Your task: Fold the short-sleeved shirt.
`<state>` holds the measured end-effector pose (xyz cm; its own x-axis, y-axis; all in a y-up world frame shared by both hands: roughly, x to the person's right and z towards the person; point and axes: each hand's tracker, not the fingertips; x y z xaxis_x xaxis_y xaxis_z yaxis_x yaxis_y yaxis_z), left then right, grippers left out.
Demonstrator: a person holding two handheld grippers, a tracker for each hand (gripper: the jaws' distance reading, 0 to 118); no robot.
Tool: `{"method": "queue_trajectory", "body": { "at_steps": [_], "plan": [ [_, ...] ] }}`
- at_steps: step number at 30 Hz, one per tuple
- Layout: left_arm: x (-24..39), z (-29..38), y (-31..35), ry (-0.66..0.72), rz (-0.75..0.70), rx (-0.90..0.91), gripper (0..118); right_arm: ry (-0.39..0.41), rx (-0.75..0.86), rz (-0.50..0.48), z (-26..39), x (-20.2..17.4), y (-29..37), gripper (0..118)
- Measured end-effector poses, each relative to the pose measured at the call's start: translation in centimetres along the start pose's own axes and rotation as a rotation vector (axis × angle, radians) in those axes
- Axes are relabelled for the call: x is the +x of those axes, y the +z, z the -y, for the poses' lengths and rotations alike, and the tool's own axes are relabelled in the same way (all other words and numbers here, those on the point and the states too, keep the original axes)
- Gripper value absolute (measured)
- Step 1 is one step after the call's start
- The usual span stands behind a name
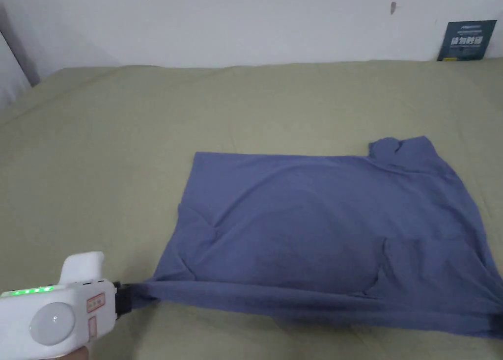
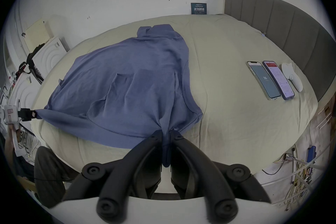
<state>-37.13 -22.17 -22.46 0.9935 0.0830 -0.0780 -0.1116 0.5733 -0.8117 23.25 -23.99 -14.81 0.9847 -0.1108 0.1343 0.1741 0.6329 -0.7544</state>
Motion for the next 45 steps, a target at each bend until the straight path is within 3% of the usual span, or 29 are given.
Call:
{"method": "queue_trajectory", "body": {
  "at_steps": [13,28,30,31,32,33,34,35,36,39,40,41,42,43,45],
  "plan": [
    [1.3,-7.3,-1.1,-0.018,0.014,0.077,0,0.020,0.055,-0.013,-7.1,-0.2,-0.3,10],
    [5.5,-15.6,-12.7,-0.085,-0.034,-0.002,0,-0.061,-0.099,0.051,-15.1,-0.4,-12.1,10],
    [5.8,-15.7,-13.9,-0.077,-0.046,-0.014,0,-0.089,-0.154,0.055,-15.2,-0.4,-13.4,18],
    [5.8,-15.6,-14.3,-0.069,-0.048,-0.017,4,-0.107,-0.175,0.068,-15.1,-0.3,-13.8,51],
    [5.6,-15.6,-14.6,-0.059,-0.035,-0.019,32,-0.130,-0.177,0.100,-15.0,-0.2,-14.0,88],
    [5.5,-15.5,-14.7,-0.039,-0.029,-0.006,82,-0.131,-0.165,0.103,-14.7,0.0,-14.0,113],
    [5.3,-15.5,-14.9,-0.037,-0.040,-0.011,118,-0.140,-0.148,0.117,-14.3,0.2,-13.6,117],
    [5.1,-14.6,-14.2,-0.079,-0.067,-0.046,112,-0.155,-0.081,0.120,-13.9,0.5,-12.6,116],
    [4.7,-14.3,-13.9,-0.030,-0.068,0.015,112,-0.170,-0.090,0.131,-13.7,1.3,-12.1,116],
    [2.9,-14.3,-11.7,-0.039,-0.056,-0.018,112,-0.203,-0.098,0.107,-12.0,2.6,-9.8,112],
    [2.5,-13.7,-10.9,-0.037,-0.053,-0.024,110,-0.220,-0.086,0.075,-11.1,2.5,-8.9,99],
    [2.0,-12.9,-10.0,-0.037,-0.037,-0.030,103,-0.227,-0.097,0.038,-10.1,2.3,-8.1,75],
    [1.9,-11.5,-9.0,-0.039,-0.013,-0.037,80,-0.235,-0.092,0.019,-9.1,2.3,-7.3,38],
    [1.9,-10.5,-8.4,-0.041,0.010,-0.059,6,-0.232,-0.093,0.022,-8.1,2.2,-6.5,0],
    [2.1,-8.7,-7.9,-0.039,0.011,-0.072,0,-0.183,-0.073,0.064,-6.4,1.2,-5.8,0]
  ]
}}
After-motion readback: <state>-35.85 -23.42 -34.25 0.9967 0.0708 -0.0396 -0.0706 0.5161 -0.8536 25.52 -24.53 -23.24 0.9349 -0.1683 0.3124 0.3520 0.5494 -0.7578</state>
